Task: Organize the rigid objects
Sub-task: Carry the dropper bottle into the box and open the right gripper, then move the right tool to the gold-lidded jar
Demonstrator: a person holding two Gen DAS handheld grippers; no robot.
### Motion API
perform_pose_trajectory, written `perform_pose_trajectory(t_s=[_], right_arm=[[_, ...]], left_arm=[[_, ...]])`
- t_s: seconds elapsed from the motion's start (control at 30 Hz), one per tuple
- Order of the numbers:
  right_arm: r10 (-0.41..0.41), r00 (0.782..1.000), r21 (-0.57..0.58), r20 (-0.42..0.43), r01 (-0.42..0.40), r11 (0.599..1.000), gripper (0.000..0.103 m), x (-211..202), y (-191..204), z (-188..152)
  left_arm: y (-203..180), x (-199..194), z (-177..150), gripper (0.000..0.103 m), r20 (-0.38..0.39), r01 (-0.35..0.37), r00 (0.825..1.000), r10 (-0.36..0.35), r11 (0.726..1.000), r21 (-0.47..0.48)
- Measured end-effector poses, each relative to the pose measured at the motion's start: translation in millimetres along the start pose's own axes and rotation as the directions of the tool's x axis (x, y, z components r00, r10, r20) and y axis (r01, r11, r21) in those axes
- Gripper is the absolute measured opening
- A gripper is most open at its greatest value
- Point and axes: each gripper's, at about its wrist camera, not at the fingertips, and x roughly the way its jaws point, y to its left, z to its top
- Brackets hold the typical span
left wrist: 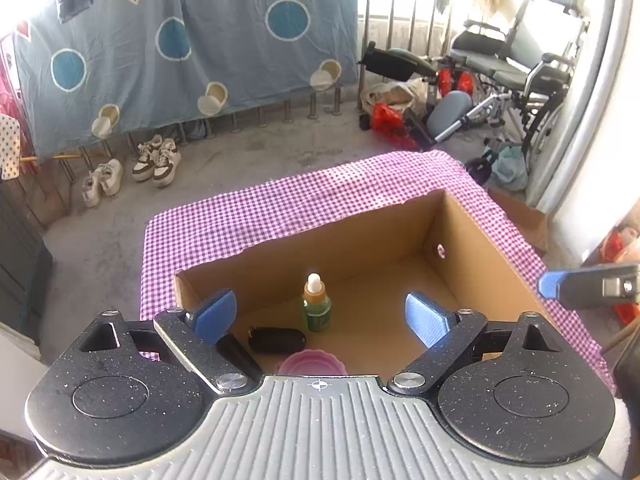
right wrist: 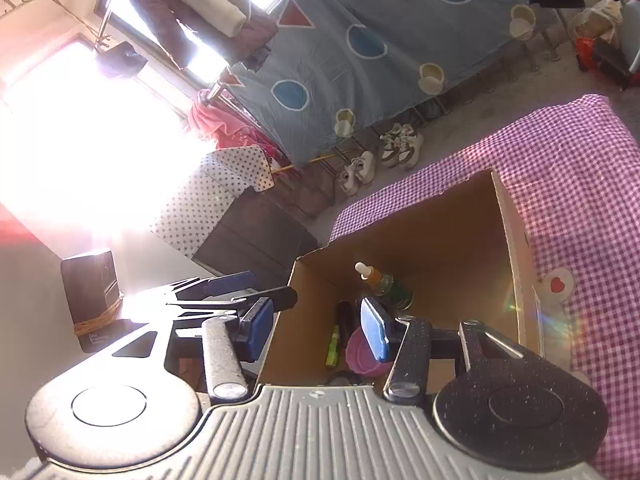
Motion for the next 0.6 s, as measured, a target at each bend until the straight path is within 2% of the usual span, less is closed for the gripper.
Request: perform_pose_trajectory(t_s=[0.17,0.33,0.47,0.53,0.6], right_arm=[[-0.011,0.998,0.064,0.060,0.007,0.998,0.052,-41,-11,-62],[-0.062,0.996,0.157,0.066,0.051,0.986,0.052,-43,-29,-118],[-0.068,0.997,0.187,0.028,0.062,0.980,0.052,-32,-37,-139],[-0.084,0.996,0.179,0.015,0.080,0.981,0.052,-28,-37,-143],[-0.090,0.996,0.172,0.005,0.088,0.981,0.052,-23,-37,-146]], left_arm=[[-3,-33,-31,0.096,0.058,0.009,0.998,-0.007,0.999,-0.037],[-17,-48,-77,0.097,0.086,0.048,0.995,-0.043,0.997,-0.057],[-37,-48,-112,0.097,0.095,0.056,0.994,-0.052,0.998,-0.037],[-47,-46,-133,0.098,0.085,0.080,0.993,-0.077,0.996,-0.028],[-58,-40,-150,0.098,0.081,0.071,0.994,-0.070,0.997,-0.008]])
